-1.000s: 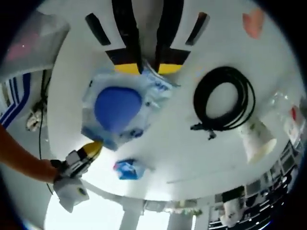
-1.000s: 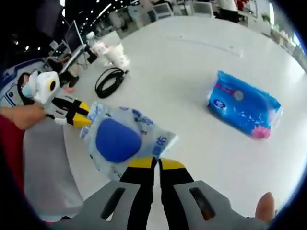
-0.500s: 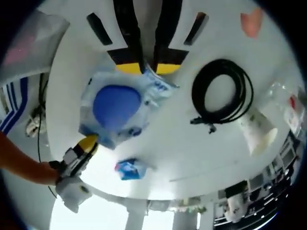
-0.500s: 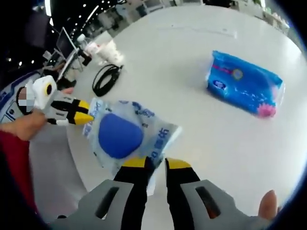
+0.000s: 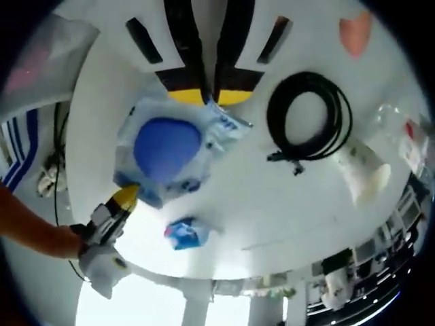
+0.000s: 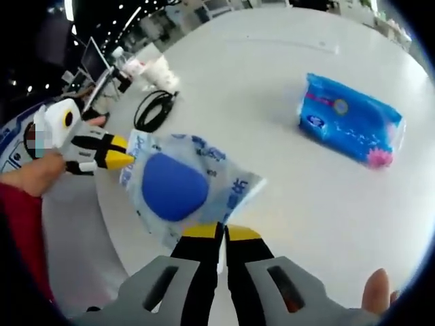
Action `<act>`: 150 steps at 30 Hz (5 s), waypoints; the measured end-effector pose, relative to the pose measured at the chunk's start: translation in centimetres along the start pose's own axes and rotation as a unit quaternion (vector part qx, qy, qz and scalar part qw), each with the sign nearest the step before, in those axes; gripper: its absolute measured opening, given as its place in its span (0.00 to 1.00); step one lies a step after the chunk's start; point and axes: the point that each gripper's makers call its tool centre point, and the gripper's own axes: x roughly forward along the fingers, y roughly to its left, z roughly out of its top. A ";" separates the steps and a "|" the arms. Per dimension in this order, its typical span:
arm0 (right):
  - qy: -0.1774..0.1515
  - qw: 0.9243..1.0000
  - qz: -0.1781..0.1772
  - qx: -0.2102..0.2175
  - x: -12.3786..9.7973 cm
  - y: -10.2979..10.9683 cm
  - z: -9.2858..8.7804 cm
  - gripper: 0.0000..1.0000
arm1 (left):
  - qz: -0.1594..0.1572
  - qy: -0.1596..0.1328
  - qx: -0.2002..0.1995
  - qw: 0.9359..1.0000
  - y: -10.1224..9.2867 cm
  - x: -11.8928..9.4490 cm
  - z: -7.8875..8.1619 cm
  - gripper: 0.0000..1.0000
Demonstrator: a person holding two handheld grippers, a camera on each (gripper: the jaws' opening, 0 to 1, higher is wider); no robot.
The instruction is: Arrange the tabletop items into an orderly group along one side of the table until the central work area is clear of visible clutter.
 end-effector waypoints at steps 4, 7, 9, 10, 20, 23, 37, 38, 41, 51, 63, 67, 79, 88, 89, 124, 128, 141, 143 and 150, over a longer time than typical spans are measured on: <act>-0.004 1.000 -0.002 -0.002 -0.3 0.1 0.4 0.03 | 0.002 -0.002 0.006 1.000 0.4 -0.2 0.5 0.02; -0.008 1.000 -0.004 -0.005 -0.6 0.2 1.0 0.03 | 0.003 -0.003 0.015 1.000 0.7 -0.4 1.0 0.02; -0.014 1.000 -0.006 -0.009 -1.0 0.2 1.6 0.03 | 0.004 -0.006 0.020 1.000 1.1 -0.6 1.7 0.02; -0.020 1.000 -0.008 -0.008 -1.3 0.1 2.0 0.03 | 0.006 -0.010 0.024 1.000 1.3 -0.8 2.1 0.02; -0.047 0.999 -0.020 -0.013 -2.5 0.2 5.4 0.03 | 0.023 -0.019 0.051 0.998 3.9 -1.4 5.5 0.02; -0.053 0.998 -0.023 -0.015 -2.8 0.1 6.4 0.03 | 0.028 -0.018 0.060 0.998 4.9 -1.5 6.6 0.02; -0.096 0.994 -0.052 -0.015 -3.6 -1.0 13.0 0.03 | 0.056 -0.027 0.092 0.994 10.2 -1.8 12.3 0.02; -0.097 0.994 -0.055 -0.016 -3.6 -1.1 13.4 0.03 | 0.057 -0.026 0.092 0.994 10.5 -1.8 12.6 0.02; -0.097 0.993 -0.059 -0.020 -3.3 -1.4 14.1 0.03 | 0.060 -0.027 0.088 0.994 11.3 -1.5 13.1 0.02; -0.103 0.991 -0.082 -0.028 -2.4 -3.4 17.5 0.03 | 0.076 -0.019 0.080 0.994 14.1 0.6 13.9 0.02; -0.100 0.990 -0.094 -0.023 0.8 -5.7 19.1 0.02 | 0.097 0.015 0.097 0.990 16.9 3.8 13.3 0.02; -0.089 0.991 -0.096 -0.025 2.0 -6.1 18.9 0.03 | 0.101 0.028 0.109 0.988 17.2 4.6 12.8 0.02; -0.061 0.994 -0.091 -0.020 4.0 -6.6 18.3 0.02 | 0.105 0.073 0.140 0.982 17.7 6.0 11.0 0.02; -0.039 0.996 -0.081 -0.006 4.5 -6.6 17.3 0.03 | 0.101 0.088 0.143 0.981 17.6 6.3 10.5 0.02; -0.039 0.996 -0.080 -0.004 4.5 -6.6 17.2 0.03 | 0.100 0.088 0.143 0.981 17.5 6.3 10.5 0.02; 0.006 0.996 -0.090 -0.007 5.2 -7.0 16.1 0.04 | 0.084 0.113 0.146 0.979 17.0 6.7 9.6 0.08; 0.007 0.996 -0.090 -0.006 5.2 -7.1 16.1 0.04 | 0.084 0.107 0.143 0.980 17.0 6.5 9.8 0.12; 0.009 0.995 -0.098 -0.017 4.9 -7.0 16.0 0.06 | 0.081 0.089 0.129 0.984 16.7 5.4 10.5 0.12; 0.012 0.995 -0.099 -0.024 4.9 -7.0 16.0 0.06 | 0.076 0.077 0.121 0.987 16.3 5.2 11.0 0.12; 0.014 0.994 -0.098 -0.034 5.1 -6.9 16.0 0.06 | 0.081 0.073 0.122 0.987 16.4 5.2 11.1 0.12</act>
